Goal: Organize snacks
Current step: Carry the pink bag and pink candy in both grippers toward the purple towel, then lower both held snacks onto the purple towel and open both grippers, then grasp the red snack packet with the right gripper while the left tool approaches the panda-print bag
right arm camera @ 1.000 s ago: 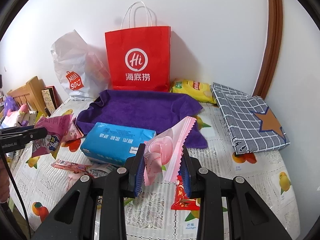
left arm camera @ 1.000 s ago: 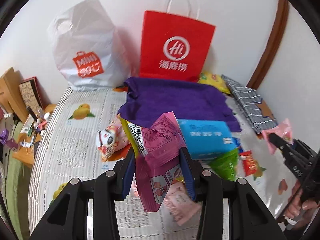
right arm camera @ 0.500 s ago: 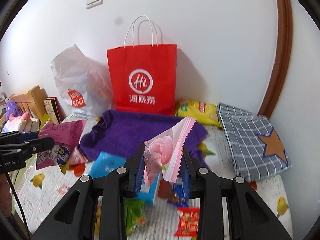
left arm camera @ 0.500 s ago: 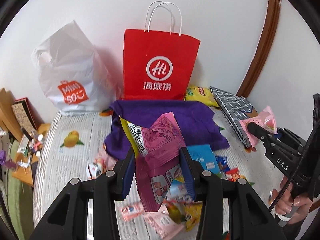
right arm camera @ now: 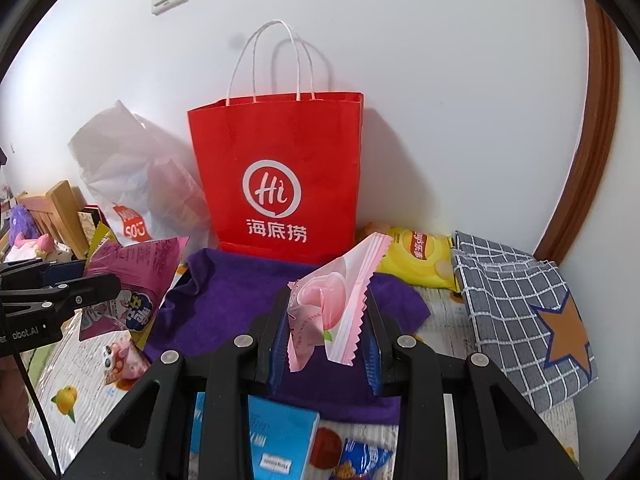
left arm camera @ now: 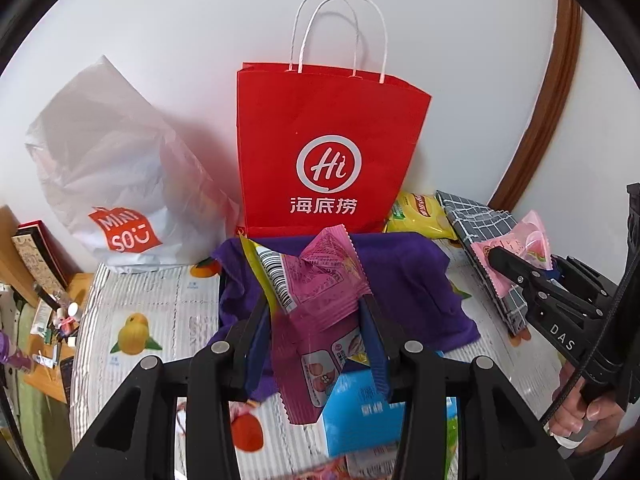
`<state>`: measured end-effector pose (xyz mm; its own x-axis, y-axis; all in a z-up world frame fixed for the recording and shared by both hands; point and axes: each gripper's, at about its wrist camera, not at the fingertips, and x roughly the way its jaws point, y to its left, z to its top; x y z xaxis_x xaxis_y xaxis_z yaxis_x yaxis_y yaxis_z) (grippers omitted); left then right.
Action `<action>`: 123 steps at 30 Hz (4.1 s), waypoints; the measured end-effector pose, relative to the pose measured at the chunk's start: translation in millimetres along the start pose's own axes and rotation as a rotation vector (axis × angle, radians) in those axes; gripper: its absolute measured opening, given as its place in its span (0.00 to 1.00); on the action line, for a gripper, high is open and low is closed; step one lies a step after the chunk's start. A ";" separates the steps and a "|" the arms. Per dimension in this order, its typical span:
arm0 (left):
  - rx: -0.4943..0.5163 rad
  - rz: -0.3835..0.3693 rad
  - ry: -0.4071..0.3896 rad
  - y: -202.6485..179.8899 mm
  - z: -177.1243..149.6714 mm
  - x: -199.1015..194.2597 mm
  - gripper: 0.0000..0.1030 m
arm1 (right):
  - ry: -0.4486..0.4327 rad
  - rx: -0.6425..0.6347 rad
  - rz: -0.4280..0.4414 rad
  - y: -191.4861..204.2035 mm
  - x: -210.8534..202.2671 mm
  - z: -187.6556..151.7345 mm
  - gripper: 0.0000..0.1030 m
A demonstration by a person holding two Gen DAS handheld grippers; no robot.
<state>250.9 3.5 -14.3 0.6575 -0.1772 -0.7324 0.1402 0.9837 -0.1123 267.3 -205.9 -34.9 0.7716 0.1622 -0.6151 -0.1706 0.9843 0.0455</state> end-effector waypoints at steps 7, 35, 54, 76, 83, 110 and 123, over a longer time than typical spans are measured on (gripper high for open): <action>-0.014 -0.006 0.023 10.7 14.2 36.2 0.40 | 0.026 0.030 0.001 -10.7 34.8 2.3 0.31; -0.044 -0.023 0.173 48.1 0.7 150.2 0.40 | 0.218 0.014 0.056 -17.9 160.0 -29.9 0.31; -0.042 -0.053 0.154 46.1 4.8 141.1 0.41 | 0.274 -0.023 0.054 -7.1 164.5 -30.6 0.60; 0.042 0.001 -0.047 13.5 17.1 45.5 0.66 | 0.099 0.056 -0.037 -9.4 37.8 -16.6 0.78; 0.018 0.001 -0.077 11.5 10.2 6.6 0.66 | 0.087 0.113 -0.055 -23.8 -3.2 -31.3 0.78; -0.086 0.090 0.030 38.2 -101.9 -37.6 0.66 | 0.101 0.114 -0.069 -36.7 -58.8 -102.2 0.78; -0.140 0.082 0.115 52.1 -122.1 -6.7 0.66 | 0.253 0.104 -0.107 -57.1 -17.7 -157.3 0.71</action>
<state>163.4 59.4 -97.2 0.5725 -0.0998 -0.8138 -0.0201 0.9906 -0.1357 166.9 -275.9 -150.5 0.6024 0.0474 -0.7968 -0.0229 0.9989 0.0421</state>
